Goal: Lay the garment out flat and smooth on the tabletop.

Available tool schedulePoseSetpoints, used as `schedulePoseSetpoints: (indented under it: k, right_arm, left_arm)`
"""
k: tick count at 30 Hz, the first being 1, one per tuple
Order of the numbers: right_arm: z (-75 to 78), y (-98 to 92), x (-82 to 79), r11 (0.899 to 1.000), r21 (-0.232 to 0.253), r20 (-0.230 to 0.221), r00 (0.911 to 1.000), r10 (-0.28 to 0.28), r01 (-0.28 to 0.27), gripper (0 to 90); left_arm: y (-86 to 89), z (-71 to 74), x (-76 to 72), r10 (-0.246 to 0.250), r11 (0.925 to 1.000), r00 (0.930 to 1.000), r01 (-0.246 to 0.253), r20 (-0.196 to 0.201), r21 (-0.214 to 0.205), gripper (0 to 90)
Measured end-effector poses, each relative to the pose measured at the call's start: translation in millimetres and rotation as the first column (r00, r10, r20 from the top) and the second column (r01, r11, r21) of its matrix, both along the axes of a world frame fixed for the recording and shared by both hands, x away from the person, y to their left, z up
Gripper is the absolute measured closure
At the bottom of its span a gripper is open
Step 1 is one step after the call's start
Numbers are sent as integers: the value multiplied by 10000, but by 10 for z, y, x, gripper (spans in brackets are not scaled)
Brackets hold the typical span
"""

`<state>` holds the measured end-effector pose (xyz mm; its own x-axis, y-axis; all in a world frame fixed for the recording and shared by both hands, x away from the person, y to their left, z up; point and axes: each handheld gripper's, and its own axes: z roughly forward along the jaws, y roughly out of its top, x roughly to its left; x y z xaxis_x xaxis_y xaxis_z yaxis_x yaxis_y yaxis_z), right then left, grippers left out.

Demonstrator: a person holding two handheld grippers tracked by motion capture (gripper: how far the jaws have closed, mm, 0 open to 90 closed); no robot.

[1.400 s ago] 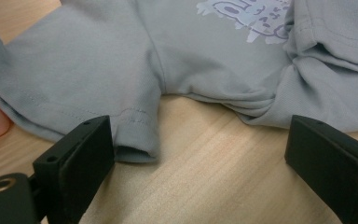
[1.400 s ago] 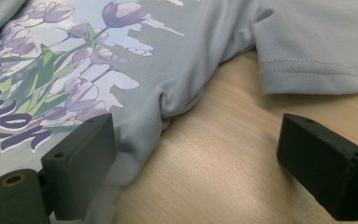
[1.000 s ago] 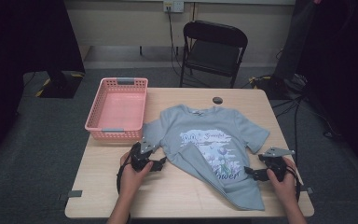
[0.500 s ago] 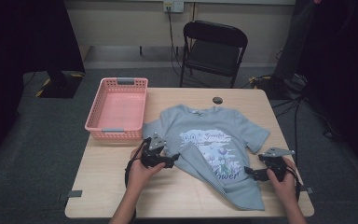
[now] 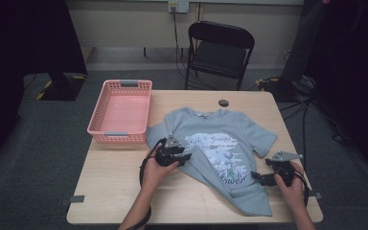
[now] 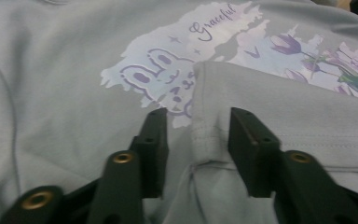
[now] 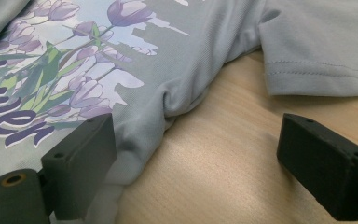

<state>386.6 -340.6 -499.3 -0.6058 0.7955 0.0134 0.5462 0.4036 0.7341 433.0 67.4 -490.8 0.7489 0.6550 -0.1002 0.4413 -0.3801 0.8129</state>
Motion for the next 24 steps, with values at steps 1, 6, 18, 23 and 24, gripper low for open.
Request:
schedulePoseSetpoints:
  k: [1, 6, 18, 23, 24]
  right_arm:
    - [0, 0, 0, 10000, -1, -1, 10000, 6, -6, 108]
    - [0, 0, 0, 10000, -1, 1, 10000, 13, -13, 108]
    - [0, 0, 0, 10000, -2, 2, 10000, 23, -23, 108]
    - [0, 1, -1, 10000, -7, 8, 10000, 28, -28, 108]
    - [0, 1, -1, 10000, -8, 8, 10000, 28, -28, 108]
  left_arm:
    - [-12, 4, -3, -55, 10000, 10000, 55, -1, 47, 639]
    - [-20, 35, -23, -155, 9996, 9998, 158, -101, 240, 790]
    - [32, 184, -159, -634, 9972, 9979, 638, -116, 391, 847]
    - [89, 232, -223, -521, 9982, 9985, 526, -173, 288, 849]
    - [106, 238, -238, -534, 9981, 9984, 539, -186, 296, 849]
